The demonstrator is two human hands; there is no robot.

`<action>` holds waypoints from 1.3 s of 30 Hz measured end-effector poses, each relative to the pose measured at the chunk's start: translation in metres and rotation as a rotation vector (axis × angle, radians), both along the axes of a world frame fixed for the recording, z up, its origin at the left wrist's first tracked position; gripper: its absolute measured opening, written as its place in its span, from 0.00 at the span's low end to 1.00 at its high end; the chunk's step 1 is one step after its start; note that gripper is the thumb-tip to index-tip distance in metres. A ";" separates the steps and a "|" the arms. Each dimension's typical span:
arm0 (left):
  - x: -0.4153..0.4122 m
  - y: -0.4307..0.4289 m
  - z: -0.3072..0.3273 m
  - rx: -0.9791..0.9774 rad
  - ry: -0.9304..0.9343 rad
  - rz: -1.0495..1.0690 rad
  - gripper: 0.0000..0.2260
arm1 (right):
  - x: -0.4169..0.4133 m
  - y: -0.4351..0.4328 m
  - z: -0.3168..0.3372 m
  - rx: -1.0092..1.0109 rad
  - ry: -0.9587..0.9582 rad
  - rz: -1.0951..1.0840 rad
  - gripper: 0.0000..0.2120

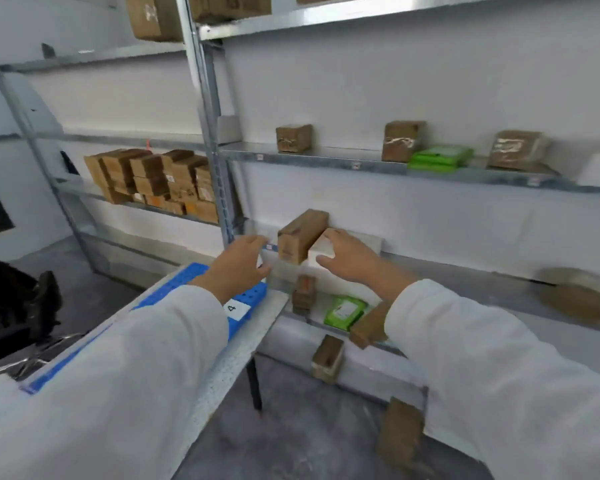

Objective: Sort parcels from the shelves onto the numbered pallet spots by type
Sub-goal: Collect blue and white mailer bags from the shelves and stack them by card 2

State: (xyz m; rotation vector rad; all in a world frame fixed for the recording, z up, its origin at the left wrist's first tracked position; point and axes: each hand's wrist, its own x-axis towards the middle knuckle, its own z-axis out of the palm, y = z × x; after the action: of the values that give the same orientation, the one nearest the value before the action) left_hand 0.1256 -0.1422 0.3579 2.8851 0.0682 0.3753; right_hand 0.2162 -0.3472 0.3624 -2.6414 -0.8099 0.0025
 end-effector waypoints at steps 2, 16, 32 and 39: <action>0.015 -0.048 -0.001 -0.002 0.014 -0.082 0.22 | -0.003 -0.053 -0.004 0.007 0.005 -0.086 0.30; 0.034 -0.322 -0.063 -0.021 0.107 -0.492 0.26 | -0.072 -0.332 -0.045 0.071 0.128 -0.484 0.27; 0.129 -0.488 -0.148 0.032 0.340 -0.706 0.23 | -0.028 -0.496 -0.150 0.117 0.367 -0.772 0.29; 0.201 -0.586 -0.174 0.001 0.418 -0.798 0.26 | 0.023 -0.576 -0.168 0.099 0.444 -0.871 0.29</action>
State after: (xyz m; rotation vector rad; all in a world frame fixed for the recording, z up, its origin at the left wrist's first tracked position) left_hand 0.3268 -0.7285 0.1836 2.6499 -0.9641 -0.3689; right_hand 0.2397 -0.9232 0.1946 -2.5285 0.4818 0.2919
